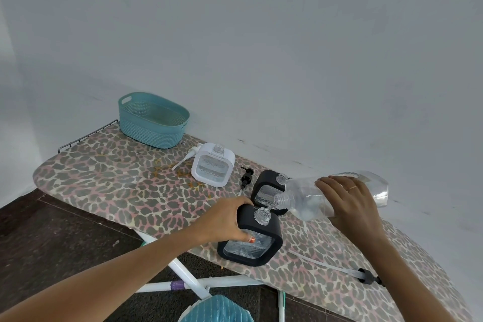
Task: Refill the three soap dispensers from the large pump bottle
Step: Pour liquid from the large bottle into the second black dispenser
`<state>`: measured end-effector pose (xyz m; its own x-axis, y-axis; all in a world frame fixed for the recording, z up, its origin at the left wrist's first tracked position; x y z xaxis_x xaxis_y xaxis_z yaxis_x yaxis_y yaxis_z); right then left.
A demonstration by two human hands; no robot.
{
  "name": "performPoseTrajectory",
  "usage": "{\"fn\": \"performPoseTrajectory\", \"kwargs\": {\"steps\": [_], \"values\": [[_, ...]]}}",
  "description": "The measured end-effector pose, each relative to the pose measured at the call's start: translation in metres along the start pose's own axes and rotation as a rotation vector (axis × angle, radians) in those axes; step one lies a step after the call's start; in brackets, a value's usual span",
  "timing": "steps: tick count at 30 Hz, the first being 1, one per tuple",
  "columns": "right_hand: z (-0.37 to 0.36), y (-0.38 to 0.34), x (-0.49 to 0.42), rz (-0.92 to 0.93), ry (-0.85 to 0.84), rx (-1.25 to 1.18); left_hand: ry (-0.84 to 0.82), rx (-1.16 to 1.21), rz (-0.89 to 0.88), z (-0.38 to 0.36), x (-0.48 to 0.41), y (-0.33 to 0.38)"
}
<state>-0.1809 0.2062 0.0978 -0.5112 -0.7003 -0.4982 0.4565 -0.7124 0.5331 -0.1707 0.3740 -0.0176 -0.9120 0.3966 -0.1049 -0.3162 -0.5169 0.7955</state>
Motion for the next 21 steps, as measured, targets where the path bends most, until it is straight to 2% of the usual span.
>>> {"fn": "performPoseTrajectory", "kwargs": {"steps": [21], "values": [[0.0037,-0.0077,-0.0012,0.036,0.036,0.030,0.000,0.001,-0.003,-0.0027,-0.0003,-0.0027]]}}
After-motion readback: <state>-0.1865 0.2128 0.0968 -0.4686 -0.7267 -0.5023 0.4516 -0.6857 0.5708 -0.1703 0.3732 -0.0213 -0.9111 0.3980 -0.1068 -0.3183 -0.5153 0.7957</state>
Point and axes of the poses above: each hand's wrist, its own x-axis away from the middle knuckle, its own z-axis out of the back of the hand, y = z × x, the point moved 9 cm from there along -x, towards the middle knuckle, and after that the axes turned 6 degrees about -y, right-handed, at the moved point
